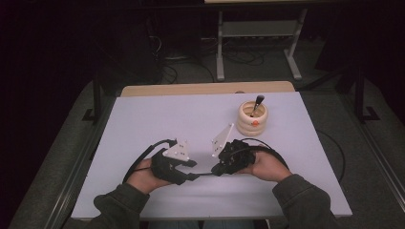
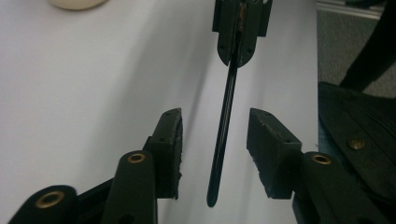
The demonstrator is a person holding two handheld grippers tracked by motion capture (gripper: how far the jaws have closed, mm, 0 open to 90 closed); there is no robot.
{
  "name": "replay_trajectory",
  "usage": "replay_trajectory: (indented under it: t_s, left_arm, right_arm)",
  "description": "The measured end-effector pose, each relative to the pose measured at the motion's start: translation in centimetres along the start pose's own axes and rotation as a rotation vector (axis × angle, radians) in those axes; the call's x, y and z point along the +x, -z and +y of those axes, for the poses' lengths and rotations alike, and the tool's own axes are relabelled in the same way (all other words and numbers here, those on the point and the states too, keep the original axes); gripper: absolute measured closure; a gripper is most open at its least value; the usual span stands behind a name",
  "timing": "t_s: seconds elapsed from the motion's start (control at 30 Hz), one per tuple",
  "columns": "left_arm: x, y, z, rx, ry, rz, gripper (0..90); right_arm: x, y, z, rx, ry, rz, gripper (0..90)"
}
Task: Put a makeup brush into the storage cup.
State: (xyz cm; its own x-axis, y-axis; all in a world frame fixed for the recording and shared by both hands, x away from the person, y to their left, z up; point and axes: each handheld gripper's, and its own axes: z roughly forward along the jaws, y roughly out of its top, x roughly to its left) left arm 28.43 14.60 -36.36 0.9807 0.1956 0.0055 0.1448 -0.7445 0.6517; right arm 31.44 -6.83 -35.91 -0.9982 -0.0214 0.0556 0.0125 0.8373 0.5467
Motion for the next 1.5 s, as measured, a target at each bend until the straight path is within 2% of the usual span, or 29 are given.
replay_trajectory:
  t_s: [0.03, 0.4, 0.6, 0.77, 0.9, 0.93, 1.07, 1.23, 1.33, 1.43, 1.5]
  left_arm:
    - [0.0, -0.2, 0.0, 0.009, -0.017, -0.004, 58.3]
    - [-0.6, -1.3, 0.1, 0.048, -0.024, -0.076, 71.8]
    - [-0.7, -1.4, 0.0, 0.062, -0.043, -0.100, 84.2]
    - [-0.7, -1.4, 0.0, 0.057, -0.048, -0.112, 84.7]
    - [-0.7, -1.3, -0.2, 0.051, -0.037, -0.114, 85.0]
    - [-0.6, -1.3, -0.2, 0.050, -0.050, -0.105, 85.1]
    - [-0.6, -1.1, -0.5, 0.039, -0.045, -0.101, 85.1]
    - [-0.4, -0.7, -0.6, 0.020, -0.036, -0.093, 85.1]
    - [-0.4, -0.6, -0.7, 0.011, -0.036, -0.094, 85.1]
    - [-0.5, -0.7, -0.7, 0.013, -0.037, -0.103, 84.8]
    - [-0.4, -0.7, -0.6, 0.020, -0.038, -0.102, 83.7]
  right_arm:
    - [0.1, 0.0, 0.1, -0.004, 0.004, 0.004, 85.1]
    - [0.7, -0.2, 0.9, -0.012, 0.038, 0.035, 85.1]
    - [0.7, -0.2, 1.3, -0.018, 0.048, 0.041, 85.1]
    - [0.7, -0.3, 1.2, -0.020, 0.054, 0.043, 85.0]
    - [0.5, -0.4, 1.1, -0.033, 0.036, 0.065, 83.8]
    - [0.5, -0.4, 1.1, -0.038, 0.032, 0.067, 83.3]
    - [0.3, -0.5, 0.7, -0.045, 0.005, 0.068, 74.9]
    - [0.1, -0.3, 0.2, -0.048, 0.000, 0.069, 75.5]
    - [0.1, 0.0, 0.1, -0.051, -0.005, 0.069, 80.0]
    - [0.1, 0.1, 0.2, -0.052, 0.010, 0.083, 83.9]
    - [0.1, 0.0, 0.4, -0.033, 0.016, 0.089, 84.4]
